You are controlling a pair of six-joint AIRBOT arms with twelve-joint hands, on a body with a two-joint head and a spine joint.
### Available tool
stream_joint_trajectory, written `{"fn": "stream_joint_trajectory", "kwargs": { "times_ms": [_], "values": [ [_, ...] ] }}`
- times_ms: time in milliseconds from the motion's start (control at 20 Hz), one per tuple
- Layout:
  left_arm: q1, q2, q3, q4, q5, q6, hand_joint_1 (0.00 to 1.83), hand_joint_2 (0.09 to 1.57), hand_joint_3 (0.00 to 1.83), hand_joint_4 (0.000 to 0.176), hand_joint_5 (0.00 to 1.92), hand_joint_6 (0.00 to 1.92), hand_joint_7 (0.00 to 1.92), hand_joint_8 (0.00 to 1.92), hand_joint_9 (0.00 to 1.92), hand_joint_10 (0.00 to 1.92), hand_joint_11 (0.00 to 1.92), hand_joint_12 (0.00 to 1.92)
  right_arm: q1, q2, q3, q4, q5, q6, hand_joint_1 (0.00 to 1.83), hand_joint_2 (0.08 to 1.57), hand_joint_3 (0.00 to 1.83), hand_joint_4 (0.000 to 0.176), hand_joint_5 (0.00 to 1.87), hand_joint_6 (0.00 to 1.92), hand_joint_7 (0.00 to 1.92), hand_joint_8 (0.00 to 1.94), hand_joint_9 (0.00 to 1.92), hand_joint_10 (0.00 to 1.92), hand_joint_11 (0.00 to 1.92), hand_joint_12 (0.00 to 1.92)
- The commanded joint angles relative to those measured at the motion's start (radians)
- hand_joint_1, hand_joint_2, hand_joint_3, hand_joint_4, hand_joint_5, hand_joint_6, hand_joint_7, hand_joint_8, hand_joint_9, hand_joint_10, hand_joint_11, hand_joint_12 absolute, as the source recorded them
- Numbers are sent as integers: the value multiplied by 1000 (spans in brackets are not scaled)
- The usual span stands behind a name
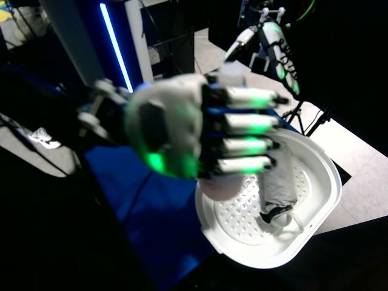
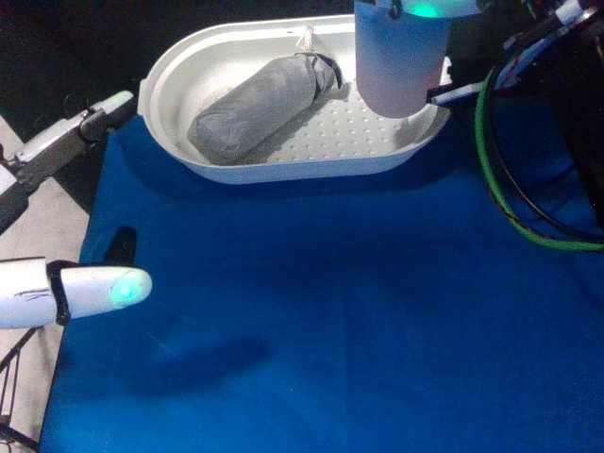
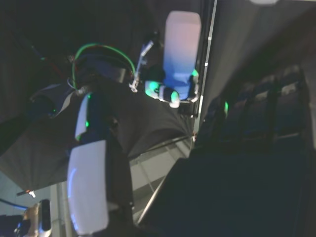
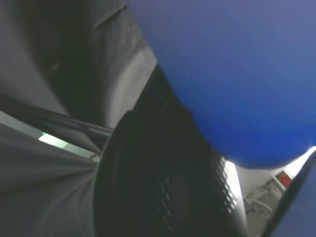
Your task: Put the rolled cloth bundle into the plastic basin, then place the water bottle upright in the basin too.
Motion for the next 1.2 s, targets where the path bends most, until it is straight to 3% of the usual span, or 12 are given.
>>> {"fn": "stream_joint_trajectory", "kwargs": {
  "times_ms": [0, 150, 200, 250, 500, 600, 800, 900, 1000, 1050, 1100, 1150],
  "values": [
    [-7, -7, 4, 0, -129, -15, 504, 832, 0, 170, 0, 0, 0, 0, 0, 0, 0, 0, 25, -3, 14, 12, 141, 15, 1215, 1131, 1, 0, 941, 964, 963, 1156, 852, 1293, 748, 1697],
    [-8, -12, 13, 5, -136, -27, 535, 825, 0, 176, 0, 0, 0, 0, 0, 0, 0, 0, 24, -28, 55, 27, 141, 36, 1224, 1127, 0, 0, 914, 1004, 1003, 1110, 905, 1327, 812, 1724],
    [-8, -12, 14, 6, -137, -27, 544, 822, 0, 176, 0, 0, 0, 0, 0, 0, 0, 0, 21, -37, 65, 38, 141, 46, 1156, 1130, 0, 0, 938, 1057, 976, 1605, 1097, 1905, 1157, 1919],
    [-8, -13, 16, 6, -140, -28, 534, 825, 0, 176, 0, 0, 0, 0, 0, 0, 0, 0, 15, -51, 71, 53, 141, 46, 1155, 1132, 0, 0, 934, 1064, 1011, 1666, 1174, 1918, 1246, 1921],
    [-10, -21, 22, 6, -153, -36, 533, 833, 0, 176, 0, 0, 0, 0, 0, 0, 0, 0, -7, -84, 90, 92, 139, 46, 1252, 1151, 0, 0, 895, 894, 954, 1316, 953, 1712, 987, 1910],
    [-11, -22, 23, 6, -155, -39, 543, 836, 1, 176, 0, 0, 0, 0, 0, 0, 0, 0, -15, -92, 94, 103, 139, 47, 1155, 1129, 0, 0, 942, 1056, 946, 1265, 1006, 1785, 1058, 1921],
    [-13, -25, 22, 6, -162, -43, 551, 852, 6, 176, 0, 0, 0, 0, 0, 0, 0, 0, -31, -96, 97, 108, 134, 48, 1163, 1105, 0, 0, 990, 972, 943, 1384, 1001, 1810, 1072, 1921],
    [-13, -26, 22, 6, -164, -46, 551, 855, 5, 176, 0, 0, 0, 0, 0, 0, 0, 0, -40, -96, 99, 115, 131, 49, 1242, 1127, 0, 0, 922, 919, 998, 1188, 921, 1462, 897, 1734],
    [-13, -26, 22, 6, -164, -46, 547, 860, 5, 176, 0, 0, 0, 0, 0, 0, 0, 0, -45, -96, 99, 117, 129, 50, 1224, 1166, 3, 0, 780, 1114, 975, 1180, 951, 1290, 922, 1638],
    [-13, -26, 22, 6, -165, -46, 552, 853, 1, 176, 0, 0, 0, 0, 0, 0, 0, 0, -46, -96, 99, 118, 129, 51, 1042, 1097, 0, 0, 699, 610, 817, 777, 859, 1015, 853, 1432],
    [-13, -26, 22, 6, -166, -47, 548, 855, 1, 176, 0, 0, 0, 0, 0, 0, 0, 0, -46, -96, 100, 118, 129, 51, 980, 1066, 0, 0, 784, 150, 852, 371, 838, 747, 772, 1285],
    [-13, -27, 22, 6, -166, -48, 547, 856, 1, 176, 0, 0, 0, 0, 0, 0, 0, 0, -47, -96, 100, 118, 129, 52, 870, 1056, 0, 10, 704, 3, 862, 72, 744, 396, 385, 1287]
  ]
}}
